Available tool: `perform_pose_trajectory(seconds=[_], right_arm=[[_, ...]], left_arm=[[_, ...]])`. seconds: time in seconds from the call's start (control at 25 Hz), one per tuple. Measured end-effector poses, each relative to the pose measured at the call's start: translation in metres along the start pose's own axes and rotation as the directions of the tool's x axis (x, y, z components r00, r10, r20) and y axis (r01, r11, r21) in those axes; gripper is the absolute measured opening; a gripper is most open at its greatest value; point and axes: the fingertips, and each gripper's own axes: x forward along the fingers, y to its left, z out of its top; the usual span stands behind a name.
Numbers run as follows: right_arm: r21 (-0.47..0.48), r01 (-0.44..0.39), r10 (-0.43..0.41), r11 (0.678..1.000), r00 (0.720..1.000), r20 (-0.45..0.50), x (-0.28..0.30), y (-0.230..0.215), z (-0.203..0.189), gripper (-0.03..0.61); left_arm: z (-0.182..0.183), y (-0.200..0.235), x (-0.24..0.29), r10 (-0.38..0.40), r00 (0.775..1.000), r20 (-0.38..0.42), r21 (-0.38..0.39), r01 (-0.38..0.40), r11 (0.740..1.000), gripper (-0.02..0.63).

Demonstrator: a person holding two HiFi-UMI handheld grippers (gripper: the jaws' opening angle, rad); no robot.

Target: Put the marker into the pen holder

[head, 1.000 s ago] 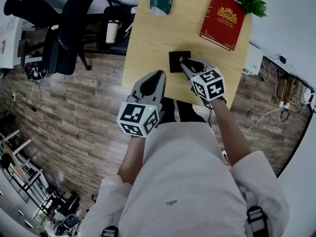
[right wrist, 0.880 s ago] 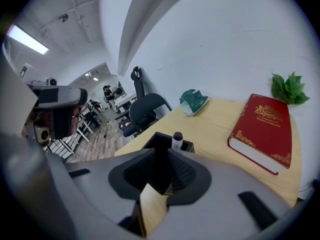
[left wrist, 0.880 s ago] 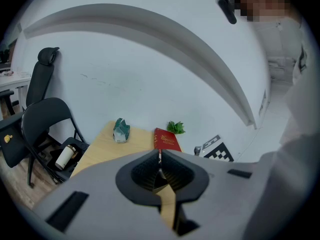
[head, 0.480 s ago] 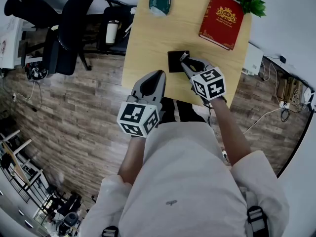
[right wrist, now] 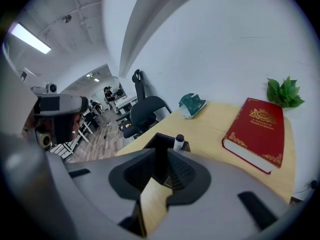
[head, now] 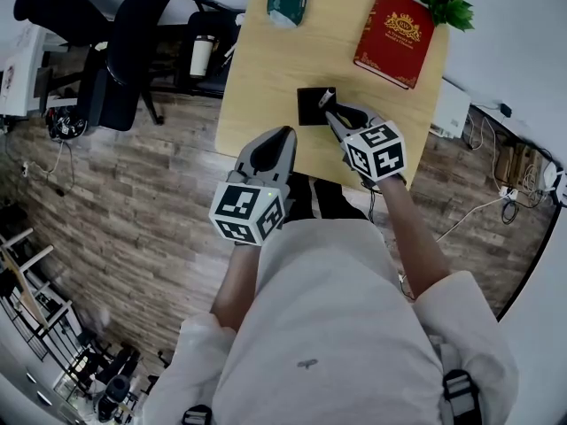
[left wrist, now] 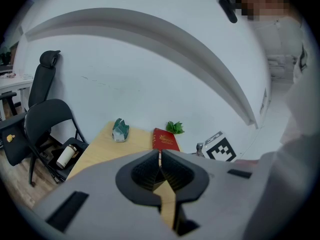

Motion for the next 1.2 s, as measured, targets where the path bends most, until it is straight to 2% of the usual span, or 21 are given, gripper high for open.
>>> perform_pose_trajectory(seconds=[0.64, 1.2], right_arm=[[-0.059, -0.060, 0.064, 0.996, 0.996, 0.063, -0.050, 0.019, -0.007, 0.053], [-0.098, -0.075, 0.091, 0.992, 0.979, 0.181, -0.081, 0.049, 0.000, 0.024]], left_arm=[[-0.030, -0.052, -0.018, 0.039, 0.999, 0.027, -0.001, -0.039, 0.999, 0.015], [-0.041, -0.062, -0.035, 0.056, 0.997, 0.047, -0.001, -0.056, 0.998, 0.017]])
